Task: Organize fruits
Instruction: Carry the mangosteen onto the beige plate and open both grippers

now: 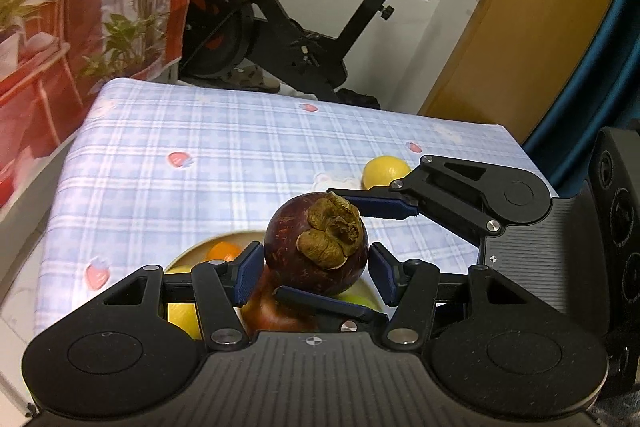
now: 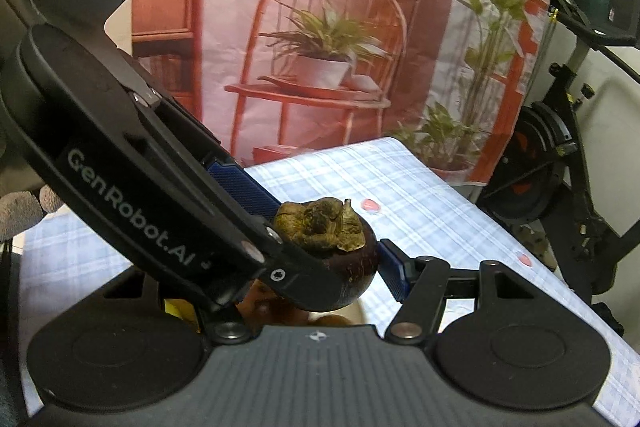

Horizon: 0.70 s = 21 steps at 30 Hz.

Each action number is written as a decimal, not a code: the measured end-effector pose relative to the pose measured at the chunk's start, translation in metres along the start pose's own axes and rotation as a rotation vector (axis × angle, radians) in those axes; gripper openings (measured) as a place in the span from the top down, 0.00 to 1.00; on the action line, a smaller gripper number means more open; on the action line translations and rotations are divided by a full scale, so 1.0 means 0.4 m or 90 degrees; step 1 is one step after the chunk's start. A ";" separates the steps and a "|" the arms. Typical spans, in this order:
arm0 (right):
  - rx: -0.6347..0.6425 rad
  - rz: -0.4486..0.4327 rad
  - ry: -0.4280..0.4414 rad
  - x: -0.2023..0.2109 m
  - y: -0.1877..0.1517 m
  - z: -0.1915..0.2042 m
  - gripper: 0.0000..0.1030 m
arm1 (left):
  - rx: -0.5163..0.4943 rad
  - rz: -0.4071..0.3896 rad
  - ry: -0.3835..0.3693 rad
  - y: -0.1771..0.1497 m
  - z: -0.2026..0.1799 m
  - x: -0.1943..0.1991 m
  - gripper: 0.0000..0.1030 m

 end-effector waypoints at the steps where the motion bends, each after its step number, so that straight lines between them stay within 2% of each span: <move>1: 0.002 -0.001 0.002 0.000 0.003 0.011 0.37 | 0.002 0.000 0.002 -0.006 0.003 0.007 0.42; 10: 0.013 0.014 0.027 0.000 0.007 0.089 0.37 | 0.022 0.004 0.006 -0.063 0.033 0.041 0.42; 21: 0.033 0.026 0.044 -0.056 0.036 0.128 0.37 | 0.067 -0.005 0.015 -0.084 0.096 0.047 0.42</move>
Point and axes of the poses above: each gripper's, at about its wrist camera, not at the fingertips, and x roughly against the way its jaws point, z to its left, y to its top, the point moved 1 cm from there along -x, roughly the way its jaws point, and after that the axes turned 6 degrees about z, right-handed, at the moved point
